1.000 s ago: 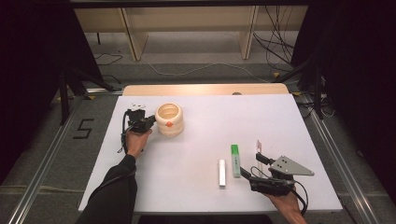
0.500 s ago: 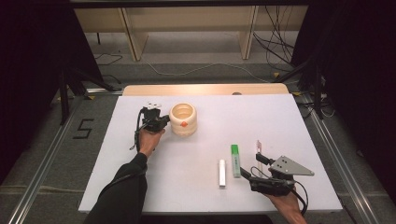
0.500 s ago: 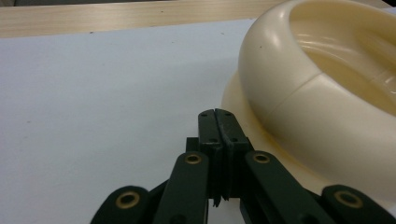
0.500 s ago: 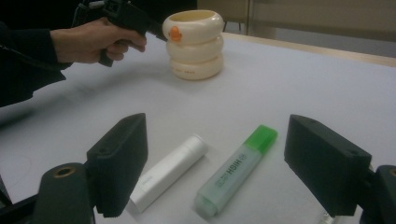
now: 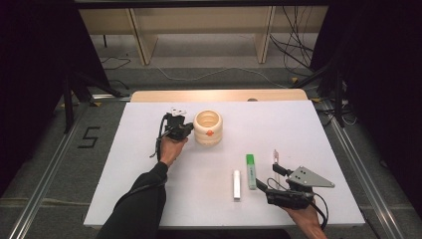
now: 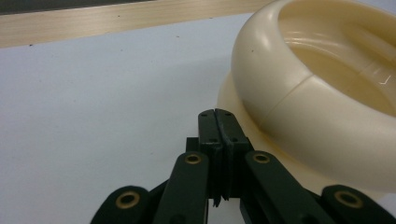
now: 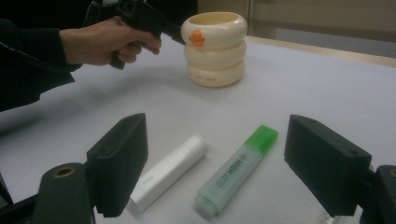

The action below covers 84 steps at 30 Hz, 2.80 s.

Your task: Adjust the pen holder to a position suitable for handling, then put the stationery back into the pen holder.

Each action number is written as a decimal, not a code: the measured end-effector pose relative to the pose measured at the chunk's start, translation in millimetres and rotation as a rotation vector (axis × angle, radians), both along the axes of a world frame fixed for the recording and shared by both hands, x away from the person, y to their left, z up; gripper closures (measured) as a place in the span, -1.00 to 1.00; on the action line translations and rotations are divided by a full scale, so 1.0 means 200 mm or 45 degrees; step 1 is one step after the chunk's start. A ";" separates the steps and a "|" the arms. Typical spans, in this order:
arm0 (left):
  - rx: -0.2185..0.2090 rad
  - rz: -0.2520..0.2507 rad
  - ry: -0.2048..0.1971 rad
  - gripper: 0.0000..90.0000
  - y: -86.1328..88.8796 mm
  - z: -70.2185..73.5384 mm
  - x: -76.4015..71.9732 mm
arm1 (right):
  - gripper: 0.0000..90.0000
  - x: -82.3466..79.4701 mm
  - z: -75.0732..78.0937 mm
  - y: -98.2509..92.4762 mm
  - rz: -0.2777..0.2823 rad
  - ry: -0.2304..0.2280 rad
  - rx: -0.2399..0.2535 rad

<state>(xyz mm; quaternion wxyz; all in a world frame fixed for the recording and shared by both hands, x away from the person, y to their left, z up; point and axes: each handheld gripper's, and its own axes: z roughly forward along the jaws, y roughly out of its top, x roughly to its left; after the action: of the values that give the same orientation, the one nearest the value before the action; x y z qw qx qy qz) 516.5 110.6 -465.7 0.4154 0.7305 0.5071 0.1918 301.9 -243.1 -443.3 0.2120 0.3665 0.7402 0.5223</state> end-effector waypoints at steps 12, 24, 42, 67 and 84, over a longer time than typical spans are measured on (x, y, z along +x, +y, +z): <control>-0.014 -0.030 -0.002 0.98 -0.07 0.00 0.00 | -0.50 0.00 0.00 0.00 -0.001 0.006 0.000; -0.064 0.003 0.001 0.70 0.06 0.07 -0.06 | -0.50 0.00 0.00 0.00 -0.007 0.009 -0.005; -0.125 -0.116 -0.005 -0.22 0.22 0.22 -0.35 | -0.49 0.01 -0.01 0.00 -0.029 0.023 -0.016; -0.184 -0.206 -0.086 -0.46 0.28 0.24 -0.68 | -0.49 0.02 -0.02 -0.02 -0.054 0.074 -0.023; -0.157 -0.261 -0.132 -0.55 0.28 0.23 -0.78 | -0.49 0.02 -0.02 -0.01 -0.057 0.092 -0.042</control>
<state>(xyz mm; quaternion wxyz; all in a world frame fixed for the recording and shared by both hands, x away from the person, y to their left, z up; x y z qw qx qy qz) 360.9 166.7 -419.4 0.5028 0.7405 0.4184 0.1543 304.9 -245.9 -447.4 0.2027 0.3981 0.7475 0.4917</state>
